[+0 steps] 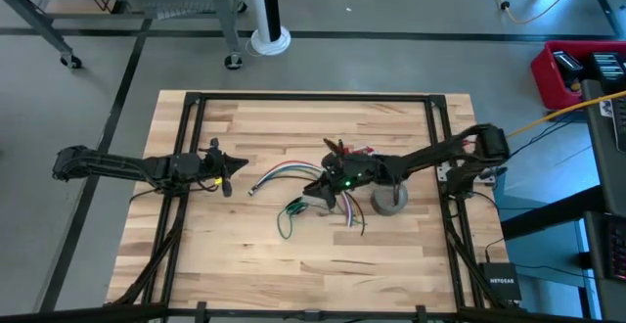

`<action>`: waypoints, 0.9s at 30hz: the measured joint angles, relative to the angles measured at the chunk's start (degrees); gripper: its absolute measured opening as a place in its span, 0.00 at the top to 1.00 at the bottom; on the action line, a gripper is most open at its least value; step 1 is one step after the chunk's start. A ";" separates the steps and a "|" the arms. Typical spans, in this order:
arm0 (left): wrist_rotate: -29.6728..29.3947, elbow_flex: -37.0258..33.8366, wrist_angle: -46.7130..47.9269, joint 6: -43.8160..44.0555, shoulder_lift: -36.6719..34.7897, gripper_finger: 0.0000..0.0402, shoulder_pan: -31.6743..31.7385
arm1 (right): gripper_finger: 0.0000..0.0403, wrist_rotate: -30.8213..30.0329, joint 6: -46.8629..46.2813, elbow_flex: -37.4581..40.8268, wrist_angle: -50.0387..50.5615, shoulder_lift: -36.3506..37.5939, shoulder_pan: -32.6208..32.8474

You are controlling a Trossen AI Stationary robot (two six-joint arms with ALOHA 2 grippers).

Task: Coil cords
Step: Return to Home Position

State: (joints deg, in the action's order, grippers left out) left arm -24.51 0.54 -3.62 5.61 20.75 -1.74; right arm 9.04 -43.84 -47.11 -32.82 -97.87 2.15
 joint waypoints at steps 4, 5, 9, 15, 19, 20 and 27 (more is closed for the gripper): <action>0.01 -0.02 0.00 0.00 0.01 1.00 0.00 | 0.72 -0.02 2.96 -0.04 7.07 7.30 0.03; 0.01 -0.02 0.00 0.00 0.02 1.00 0.00 | 0.72 -0.16 3.91 -0.04 8.90 9.09 0.03; 0.02 0.00 0.00 0.00 0.02 1.00 0.02 | 0.72 -2.20 7.93 -0.04 18.04 16.78 0.03; 0.02 -0.01 0.00 -0.01 0.01 1.00 0.01 | 0.72 -10.21 14.30 -0.04 32.89 29.05 0.05; 0.01 -0.01 -0.01 -0.01 0.01 1.00 0.01 | 0.72 -12.99 15.00 -0.04 40.71 36.93 0.05; 0.01 -0.01 0.00 -0.02 0.02 1.00 0.00 | 0.72 -13.01 15.51 -0.04 42.38 38.88 0.03; 0.01 -0.02 -0.01 -0.01 0.01 1.00 0.01 | 0.72 -12.98 15.81 2.40 48.96 53.34 0.05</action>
State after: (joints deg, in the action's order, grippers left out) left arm -24.50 0.51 -3.63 5.60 20.76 -1.72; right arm -3.95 -28.03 -44.72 16.14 -44.53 2.20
